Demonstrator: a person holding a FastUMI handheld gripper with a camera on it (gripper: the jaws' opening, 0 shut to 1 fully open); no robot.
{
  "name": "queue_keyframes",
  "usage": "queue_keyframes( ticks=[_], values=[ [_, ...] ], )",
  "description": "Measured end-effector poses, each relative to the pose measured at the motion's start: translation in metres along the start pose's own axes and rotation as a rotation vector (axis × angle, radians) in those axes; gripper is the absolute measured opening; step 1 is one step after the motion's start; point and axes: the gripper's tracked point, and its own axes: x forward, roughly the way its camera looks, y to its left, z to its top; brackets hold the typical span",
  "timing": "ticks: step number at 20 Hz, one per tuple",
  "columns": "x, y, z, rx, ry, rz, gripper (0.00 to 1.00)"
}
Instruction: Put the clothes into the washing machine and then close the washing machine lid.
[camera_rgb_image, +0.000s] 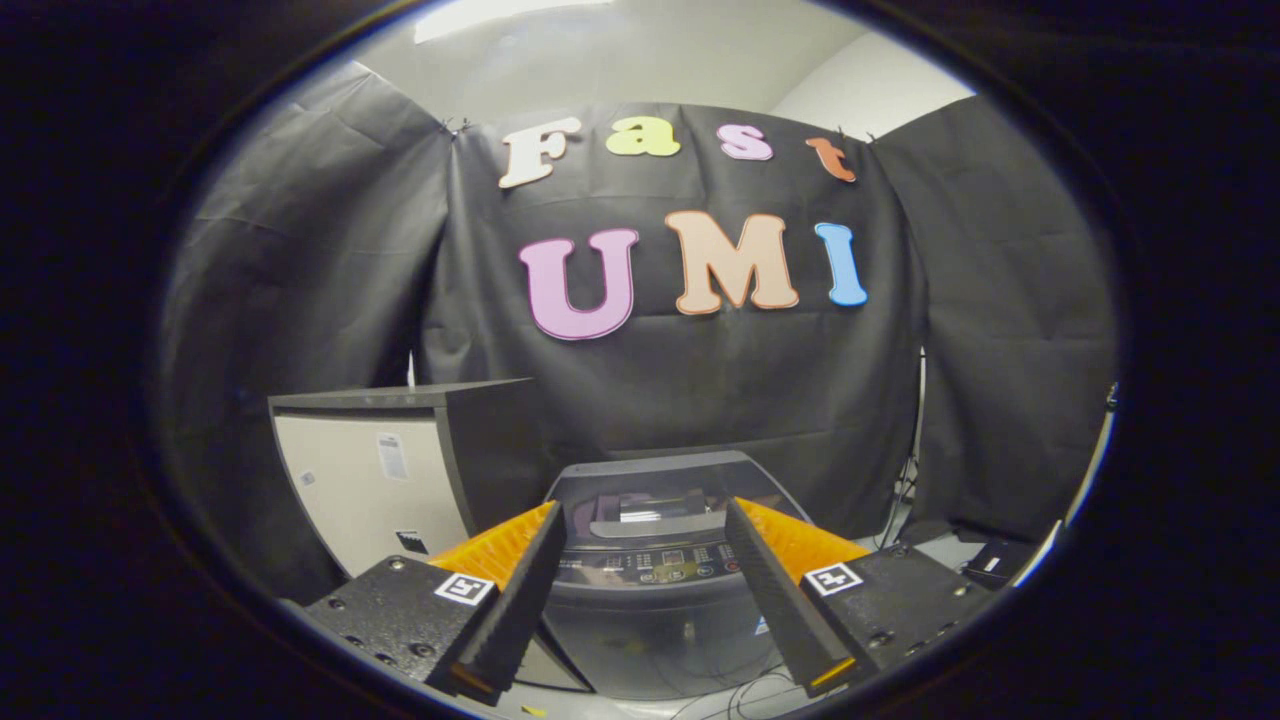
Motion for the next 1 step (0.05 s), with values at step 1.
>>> queue_keyframes(
  ticks=[1],
  values=[
    [0.0027,-0.0002,-0.0022,-0.001,0.007,-0.001,0.97]
  ],
)
